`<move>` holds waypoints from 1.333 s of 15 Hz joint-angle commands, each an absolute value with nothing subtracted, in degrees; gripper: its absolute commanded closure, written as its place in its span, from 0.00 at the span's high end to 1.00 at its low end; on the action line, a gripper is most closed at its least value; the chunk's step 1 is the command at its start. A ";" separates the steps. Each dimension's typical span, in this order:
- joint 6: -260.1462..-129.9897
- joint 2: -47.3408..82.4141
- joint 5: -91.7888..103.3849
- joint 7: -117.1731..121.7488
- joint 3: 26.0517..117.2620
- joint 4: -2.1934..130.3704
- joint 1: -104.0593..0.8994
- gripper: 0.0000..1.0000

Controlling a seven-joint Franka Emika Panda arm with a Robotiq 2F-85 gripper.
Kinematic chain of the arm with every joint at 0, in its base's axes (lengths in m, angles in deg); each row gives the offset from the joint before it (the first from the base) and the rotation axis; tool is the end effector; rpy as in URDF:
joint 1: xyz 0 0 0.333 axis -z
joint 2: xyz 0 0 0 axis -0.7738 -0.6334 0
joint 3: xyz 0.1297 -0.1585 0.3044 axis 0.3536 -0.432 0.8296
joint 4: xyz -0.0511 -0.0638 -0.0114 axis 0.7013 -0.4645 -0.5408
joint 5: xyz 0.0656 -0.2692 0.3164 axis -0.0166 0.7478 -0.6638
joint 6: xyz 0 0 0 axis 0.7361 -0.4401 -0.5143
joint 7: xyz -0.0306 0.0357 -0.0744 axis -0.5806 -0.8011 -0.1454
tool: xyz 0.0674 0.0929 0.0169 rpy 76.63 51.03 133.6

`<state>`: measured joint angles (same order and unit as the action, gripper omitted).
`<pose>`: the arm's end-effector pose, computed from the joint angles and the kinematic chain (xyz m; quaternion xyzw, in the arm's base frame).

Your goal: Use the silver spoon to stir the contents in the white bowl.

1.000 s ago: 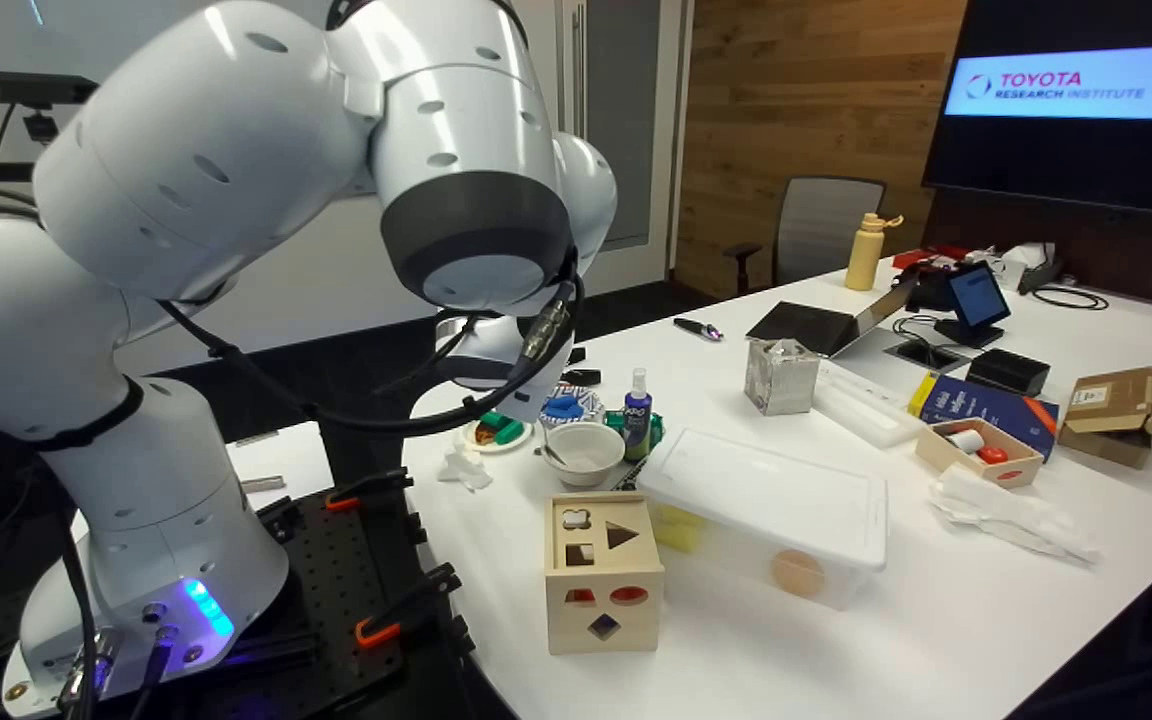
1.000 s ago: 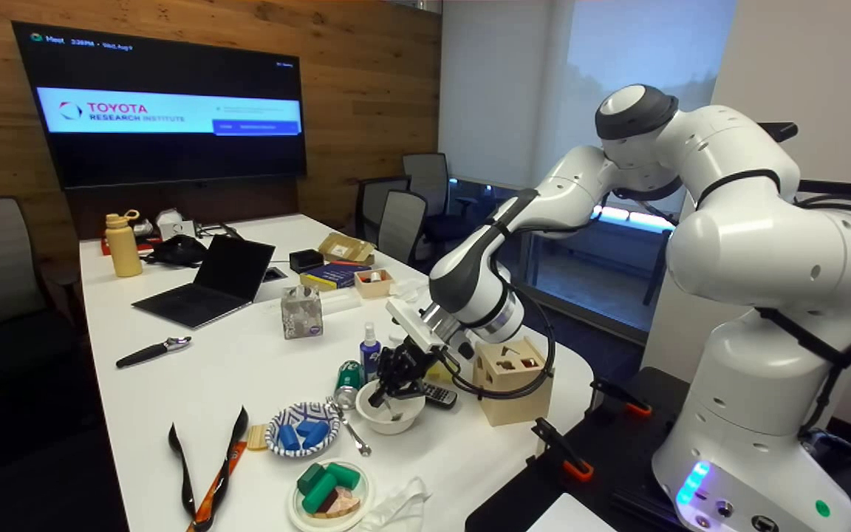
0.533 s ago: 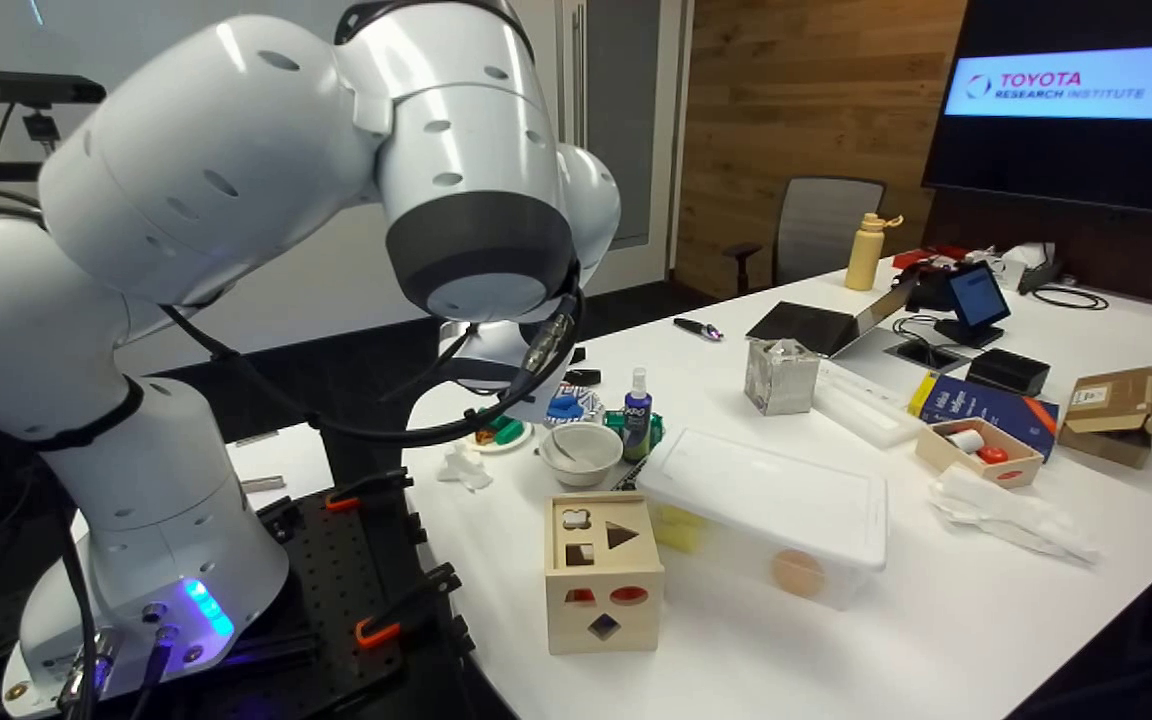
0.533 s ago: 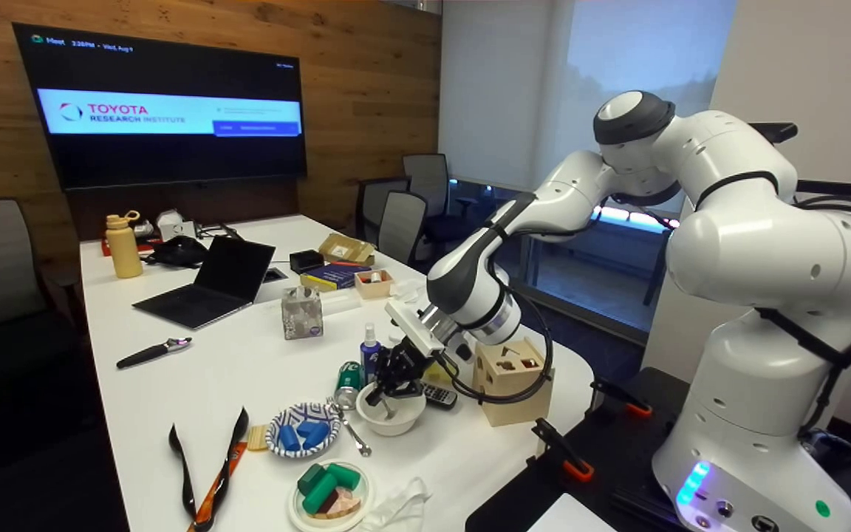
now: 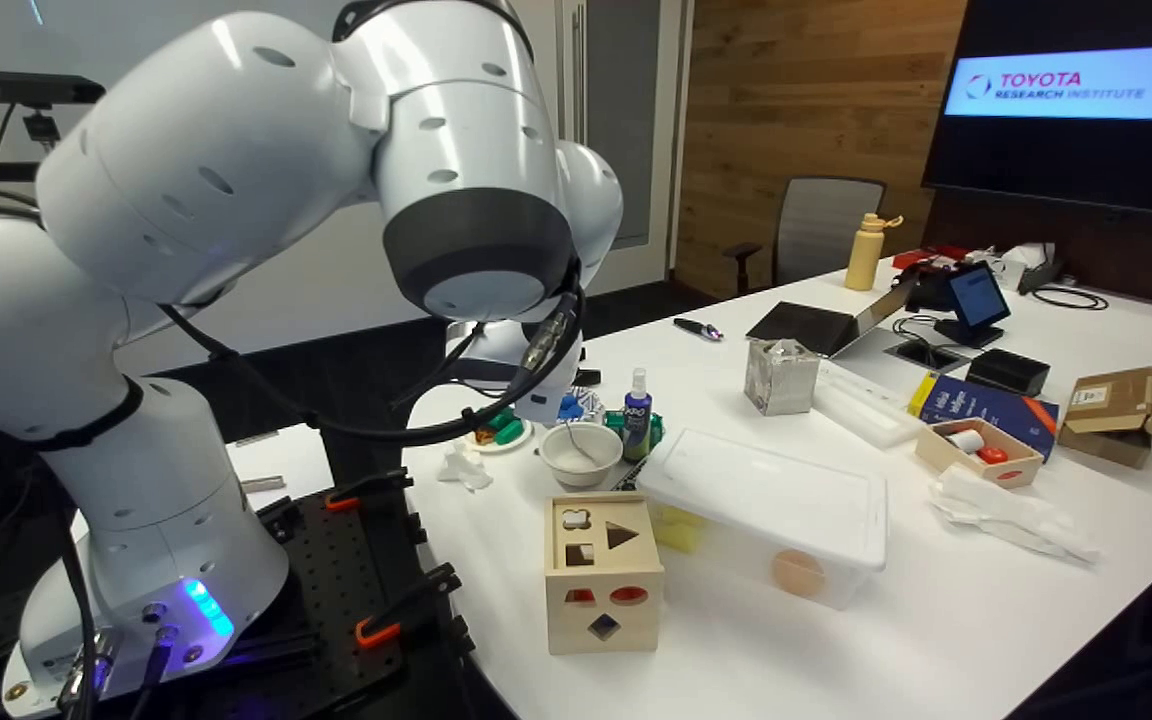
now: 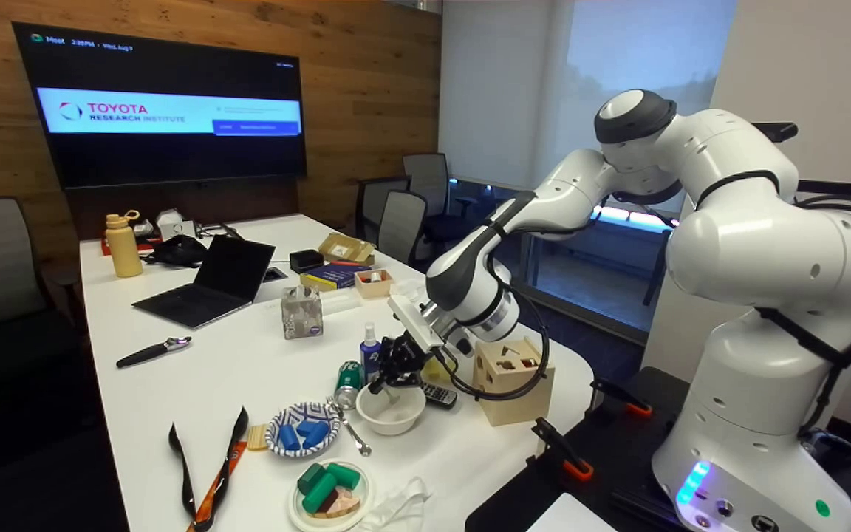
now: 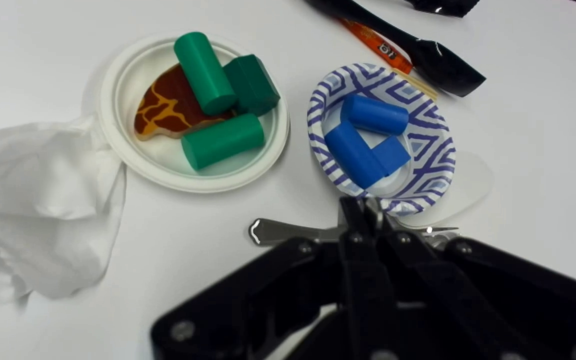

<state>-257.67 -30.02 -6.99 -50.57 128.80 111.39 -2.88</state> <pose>0.4933 0.0999 0.0701 -0.6731 0.6403 0.1075 0.3542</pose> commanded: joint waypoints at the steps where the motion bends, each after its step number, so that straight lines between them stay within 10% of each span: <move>1: -259.41 -25.36 -11.18 -51.92 128.31 113.45 -4.38 0.01; 20: -257.03 -25.62 -9.80 -47.51 128.70 111.28 -4.39 0.01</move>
<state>-256.58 -28.31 -8.29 -48.37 130.07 112.05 -2.74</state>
